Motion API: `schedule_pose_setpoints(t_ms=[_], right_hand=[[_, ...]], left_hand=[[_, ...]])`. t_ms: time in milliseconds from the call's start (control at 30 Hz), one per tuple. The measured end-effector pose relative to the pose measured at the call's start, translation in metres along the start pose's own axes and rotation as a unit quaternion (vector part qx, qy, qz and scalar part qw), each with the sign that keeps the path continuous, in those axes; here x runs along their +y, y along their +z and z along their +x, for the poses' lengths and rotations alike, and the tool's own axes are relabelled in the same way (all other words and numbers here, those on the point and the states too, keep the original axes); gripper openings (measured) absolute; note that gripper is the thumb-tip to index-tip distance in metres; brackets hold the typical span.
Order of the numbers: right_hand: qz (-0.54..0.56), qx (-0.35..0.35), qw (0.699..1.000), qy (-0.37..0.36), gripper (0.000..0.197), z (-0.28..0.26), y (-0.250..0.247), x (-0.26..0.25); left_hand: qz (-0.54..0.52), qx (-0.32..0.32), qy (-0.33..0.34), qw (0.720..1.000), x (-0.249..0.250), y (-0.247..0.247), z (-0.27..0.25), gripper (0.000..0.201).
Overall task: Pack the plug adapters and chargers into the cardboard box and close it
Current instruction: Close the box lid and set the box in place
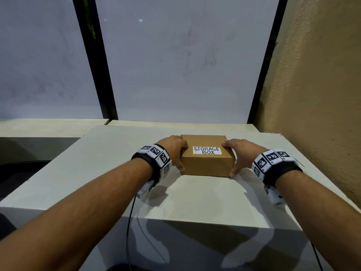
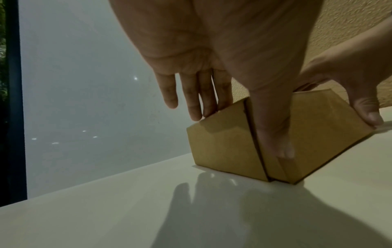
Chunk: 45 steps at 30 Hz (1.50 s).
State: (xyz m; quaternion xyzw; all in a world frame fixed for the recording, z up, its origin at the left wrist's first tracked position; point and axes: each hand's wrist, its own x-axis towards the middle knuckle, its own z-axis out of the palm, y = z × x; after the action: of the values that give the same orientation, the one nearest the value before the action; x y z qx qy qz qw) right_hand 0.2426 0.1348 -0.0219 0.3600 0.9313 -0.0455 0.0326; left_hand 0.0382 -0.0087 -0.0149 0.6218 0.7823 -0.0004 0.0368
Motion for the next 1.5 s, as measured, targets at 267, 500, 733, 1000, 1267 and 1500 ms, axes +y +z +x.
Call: schedule_pose_setpoints(t_ms=[267, 500, 733, 1000, 1267, 1500], right_hand=[[0.008, 0.027, 1.0, -0.004, 0.11, 0.002, 0.004, -0.002], [0.011, 0.023, 1.0, -0.006, 0.109, 0.003, 0.003, 0.0], [0.011, 0.021, 1.0, 0.001, 0.106, 0.004, -0.001, -0.001], [0.012, 0.031, 0.999, 0.003, 0.103, 0.004, 0.002, -0.001], [-0.022, 0.006, 1.0, 0.004, 0.086, 0.005, -0.002, -0.009], [-0.051, 0.006, 0.999, 0.009, 0.074, 0.009, -0.004, -0.016]], left_hand=[[-0.032, 0.025, -0.004, 0.999, -0.004, 0.006, 0.007, 0.074], [-0.032, 0.022, -0.001, 0.999, -0.007, 0.005, 0.01, 0.075], [-0.033, 0.028, -0.001, 0.999, -0.008, 0.006, 0.009, 0.076], [-0.037, 0.036, 0.0, 0.999, -0.009, 0.009, 0.008, 0.076], [-0.014, 0.013, -0.006, 1.0, -0.003, 0.005, 0.007, 0.061], [0.023, -0.001, -0.004, 1.0, 0.004, -0.002, 0.007, 0.063]])
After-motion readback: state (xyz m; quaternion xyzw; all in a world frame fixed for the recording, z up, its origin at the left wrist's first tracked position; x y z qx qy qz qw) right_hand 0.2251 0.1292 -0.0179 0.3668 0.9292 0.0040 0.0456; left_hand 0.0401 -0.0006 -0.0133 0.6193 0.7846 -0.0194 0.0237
